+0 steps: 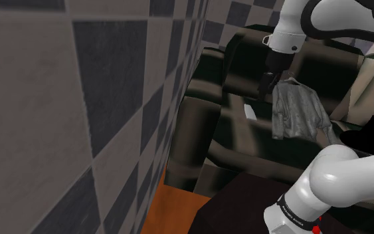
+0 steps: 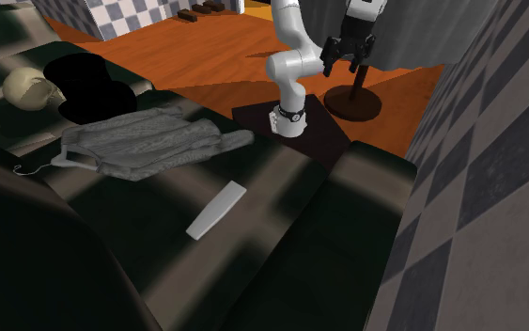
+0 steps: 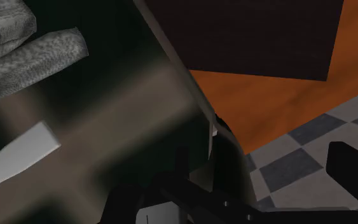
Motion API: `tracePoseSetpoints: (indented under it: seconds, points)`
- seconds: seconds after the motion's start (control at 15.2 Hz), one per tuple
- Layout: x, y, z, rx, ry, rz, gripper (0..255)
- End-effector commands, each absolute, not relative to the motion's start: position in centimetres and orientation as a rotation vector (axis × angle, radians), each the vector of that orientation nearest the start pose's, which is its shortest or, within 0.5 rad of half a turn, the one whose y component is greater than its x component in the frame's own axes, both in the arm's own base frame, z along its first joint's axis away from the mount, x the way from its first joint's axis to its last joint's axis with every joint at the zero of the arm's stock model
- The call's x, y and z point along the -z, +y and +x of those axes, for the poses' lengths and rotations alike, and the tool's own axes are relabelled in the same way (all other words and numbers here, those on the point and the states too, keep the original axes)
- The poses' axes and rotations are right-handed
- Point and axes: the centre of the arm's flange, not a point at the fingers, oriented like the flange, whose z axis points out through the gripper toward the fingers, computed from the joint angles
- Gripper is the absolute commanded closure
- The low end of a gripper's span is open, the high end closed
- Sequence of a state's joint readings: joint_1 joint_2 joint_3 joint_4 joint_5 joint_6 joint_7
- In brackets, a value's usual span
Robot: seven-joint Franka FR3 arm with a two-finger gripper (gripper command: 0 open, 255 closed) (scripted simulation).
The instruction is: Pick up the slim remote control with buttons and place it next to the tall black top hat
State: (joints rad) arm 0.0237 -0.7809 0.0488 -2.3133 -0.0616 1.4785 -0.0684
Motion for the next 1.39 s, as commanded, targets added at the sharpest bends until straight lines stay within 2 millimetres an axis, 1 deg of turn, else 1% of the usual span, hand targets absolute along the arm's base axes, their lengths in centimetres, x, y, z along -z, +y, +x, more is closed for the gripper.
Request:
tracePoseSetpoints:
  seconds: [0.0, 0.33, 0.66, 0.99, 1.32]
  points:
    - [-60.1, 2.0, 29.8, -0.089, -0.197, -3.230, 0]
    - [-57.3, -2.3, 34.2, -0.080, 0.008, -3.226, 0]
    - [-54.5, -7.1, 38.0, -0.071, 0.211, -3.208, 0]
    - [-51.7, -12.4, 41.2, -0.062, 0.412, -3.178, 0]
    - [-48.8, -17.9, 43.7, -0.053, 0.610, -3.134, 0]
